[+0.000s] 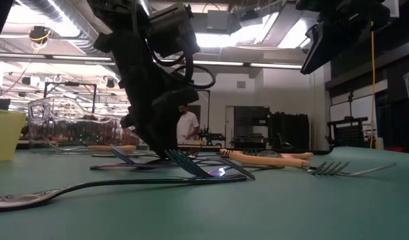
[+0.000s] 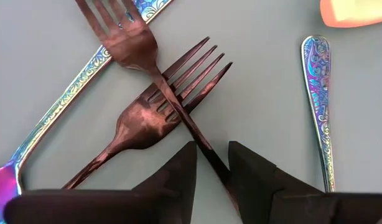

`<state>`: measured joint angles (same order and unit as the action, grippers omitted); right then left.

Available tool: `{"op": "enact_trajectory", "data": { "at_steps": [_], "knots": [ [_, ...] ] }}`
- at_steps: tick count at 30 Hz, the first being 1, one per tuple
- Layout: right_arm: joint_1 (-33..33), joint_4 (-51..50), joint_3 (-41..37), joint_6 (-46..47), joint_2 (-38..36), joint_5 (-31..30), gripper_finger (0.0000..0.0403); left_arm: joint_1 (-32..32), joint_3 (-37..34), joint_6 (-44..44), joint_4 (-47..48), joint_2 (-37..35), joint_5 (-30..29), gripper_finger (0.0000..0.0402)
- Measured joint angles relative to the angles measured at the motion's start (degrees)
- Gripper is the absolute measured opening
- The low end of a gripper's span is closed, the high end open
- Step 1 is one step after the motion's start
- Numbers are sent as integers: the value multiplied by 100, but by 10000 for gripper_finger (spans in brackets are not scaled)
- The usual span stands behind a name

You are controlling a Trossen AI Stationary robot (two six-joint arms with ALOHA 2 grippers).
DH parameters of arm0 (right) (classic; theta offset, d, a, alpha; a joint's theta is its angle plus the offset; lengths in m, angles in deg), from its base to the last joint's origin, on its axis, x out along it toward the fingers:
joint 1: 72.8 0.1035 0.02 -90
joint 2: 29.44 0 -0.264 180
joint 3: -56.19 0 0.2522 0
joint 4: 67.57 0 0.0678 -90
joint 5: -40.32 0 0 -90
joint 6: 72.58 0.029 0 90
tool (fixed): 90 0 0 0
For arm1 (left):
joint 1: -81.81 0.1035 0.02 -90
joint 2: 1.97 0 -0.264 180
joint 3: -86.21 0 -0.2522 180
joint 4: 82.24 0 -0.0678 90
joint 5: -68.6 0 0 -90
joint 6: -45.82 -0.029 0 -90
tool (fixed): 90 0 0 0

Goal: Sort silverware by color (type)
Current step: Put the black fork in the bottom transparent bin

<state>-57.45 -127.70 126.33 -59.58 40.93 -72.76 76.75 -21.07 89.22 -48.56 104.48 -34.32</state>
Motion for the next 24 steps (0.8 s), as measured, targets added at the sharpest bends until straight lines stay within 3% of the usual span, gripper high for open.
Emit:
{"op": "enact_trajectory", "data": {
  "at_steps": [16, 24],
  "knots": [
    [-2, -2, 0, 0, 0, 1, 85, 2, -7, 0, 10, 4, -13, 14],
    [-1, -4, 0, 0, 0, 1, 85, 9, -19, -2, 4, -65, -4, 11]
  ]
}}
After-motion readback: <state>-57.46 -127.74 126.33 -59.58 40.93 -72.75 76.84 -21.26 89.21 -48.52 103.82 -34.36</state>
